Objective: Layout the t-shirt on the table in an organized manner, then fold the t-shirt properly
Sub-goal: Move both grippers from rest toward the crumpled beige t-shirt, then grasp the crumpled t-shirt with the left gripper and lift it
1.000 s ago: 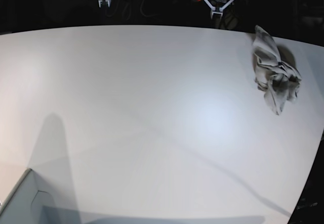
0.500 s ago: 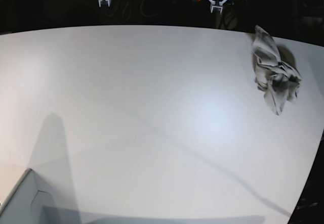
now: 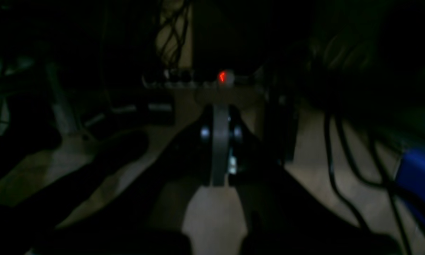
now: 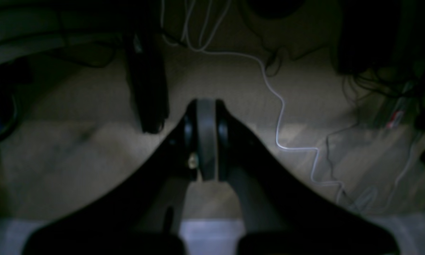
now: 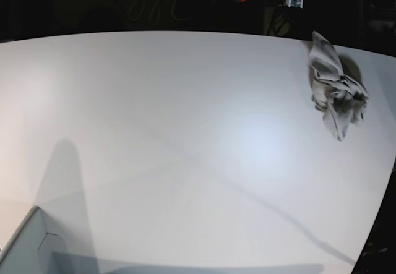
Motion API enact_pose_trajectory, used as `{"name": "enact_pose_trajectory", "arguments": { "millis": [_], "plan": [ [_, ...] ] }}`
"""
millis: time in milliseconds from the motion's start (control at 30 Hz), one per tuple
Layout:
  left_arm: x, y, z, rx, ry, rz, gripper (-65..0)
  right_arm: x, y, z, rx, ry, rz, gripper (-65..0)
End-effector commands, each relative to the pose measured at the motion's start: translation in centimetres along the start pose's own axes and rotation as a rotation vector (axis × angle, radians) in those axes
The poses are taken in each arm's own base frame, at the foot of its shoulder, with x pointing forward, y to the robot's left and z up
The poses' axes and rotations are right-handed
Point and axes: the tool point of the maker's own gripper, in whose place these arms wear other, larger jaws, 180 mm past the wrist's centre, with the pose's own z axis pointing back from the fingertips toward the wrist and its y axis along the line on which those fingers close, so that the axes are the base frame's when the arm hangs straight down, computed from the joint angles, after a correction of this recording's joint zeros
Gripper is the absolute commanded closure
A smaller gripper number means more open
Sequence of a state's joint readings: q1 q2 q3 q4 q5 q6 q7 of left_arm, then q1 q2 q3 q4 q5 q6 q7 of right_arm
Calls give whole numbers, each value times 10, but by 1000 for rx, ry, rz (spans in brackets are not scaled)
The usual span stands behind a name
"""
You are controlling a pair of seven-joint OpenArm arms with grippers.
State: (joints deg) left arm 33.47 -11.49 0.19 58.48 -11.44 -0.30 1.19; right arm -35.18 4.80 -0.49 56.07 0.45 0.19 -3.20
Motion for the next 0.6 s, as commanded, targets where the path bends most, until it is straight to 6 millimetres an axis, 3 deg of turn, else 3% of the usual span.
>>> {"name": "enact_pose_trajectory", "arguments": {
  "millis": [0,233,333,567],
  "plan": [
    [-4,9,11,6,-7,0,0,10,-4,11,0,-47,7,0],
    [17,5,64,-50,-98,43,0,77,-6,74,5,-184,41,0],
    [35,6,91,-65,-154,69,0,104,-7,99,4,-230,47,0],
    [98,26,147,-31,-334,143,0,159,0,145,18,-328,59,0]
  ]
}}
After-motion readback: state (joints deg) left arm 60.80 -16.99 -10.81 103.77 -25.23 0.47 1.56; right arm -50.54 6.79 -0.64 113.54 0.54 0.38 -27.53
